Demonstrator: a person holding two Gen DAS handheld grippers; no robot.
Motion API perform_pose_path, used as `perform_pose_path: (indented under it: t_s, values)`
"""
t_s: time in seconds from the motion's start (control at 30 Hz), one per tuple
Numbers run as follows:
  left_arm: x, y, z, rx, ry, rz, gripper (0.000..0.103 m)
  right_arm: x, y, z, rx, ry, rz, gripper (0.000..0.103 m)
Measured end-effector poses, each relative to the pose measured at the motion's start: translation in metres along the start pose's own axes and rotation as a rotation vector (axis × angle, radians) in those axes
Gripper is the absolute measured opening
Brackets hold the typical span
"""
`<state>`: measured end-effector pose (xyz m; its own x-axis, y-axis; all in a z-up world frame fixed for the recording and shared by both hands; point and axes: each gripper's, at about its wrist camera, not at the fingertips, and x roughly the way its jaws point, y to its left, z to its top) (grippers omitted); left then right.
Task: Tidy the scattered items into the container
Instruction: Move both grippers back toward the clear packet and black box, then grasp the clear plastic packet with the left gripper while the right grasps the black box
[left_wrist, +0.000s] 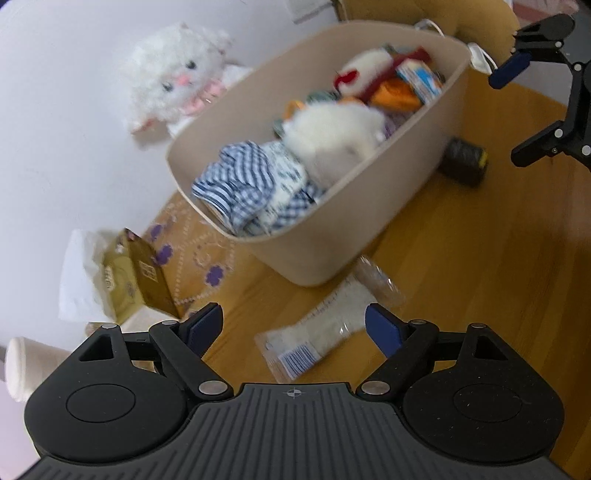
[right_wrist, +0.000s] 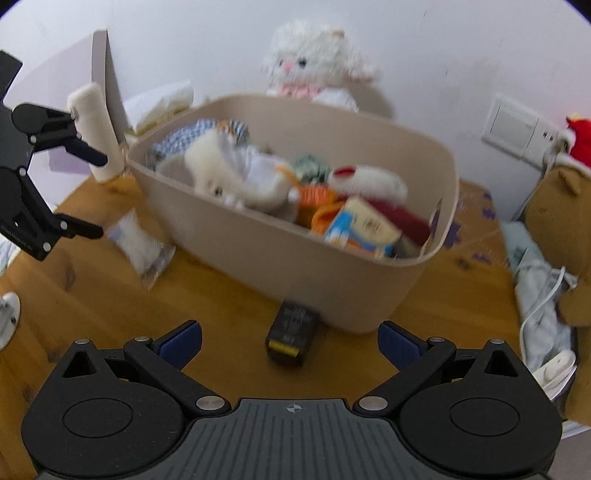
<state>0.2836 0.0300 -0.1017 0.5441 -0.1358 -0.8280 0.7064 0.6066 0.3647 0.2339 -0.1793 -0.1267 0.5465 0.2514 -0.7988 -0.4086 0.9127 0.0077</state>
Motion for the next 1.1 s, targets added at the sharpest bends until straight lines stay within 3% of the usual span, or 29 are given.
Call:
perform_pose_path:
  t_s: [0.3,0.57,0.8,1.1]
  values:
    - [0.029,0.000,-0.009,0.060,0.035,-0.070,0.086,0.028,0.006,-0.008,0.022,0.056,-0.009,0.103]
    - [0.054,0.014,-0.010,0.037,0.088,-0.174,0.086,0.052,0.009,-0.008,0.053,0.095,-0.027,0.101]
    - [0.076,0.019,-0.016,0.078,0.154,-0.199,0.087,0.065,0.006,-0.011,0.074,0.120,-0.037,0.098]
    - [0.080,0.020,-0.012,0.082,0.112,-0.225,0.087,0.070,0.003,-0.012,0.086,0.107,-0.059,0.096]
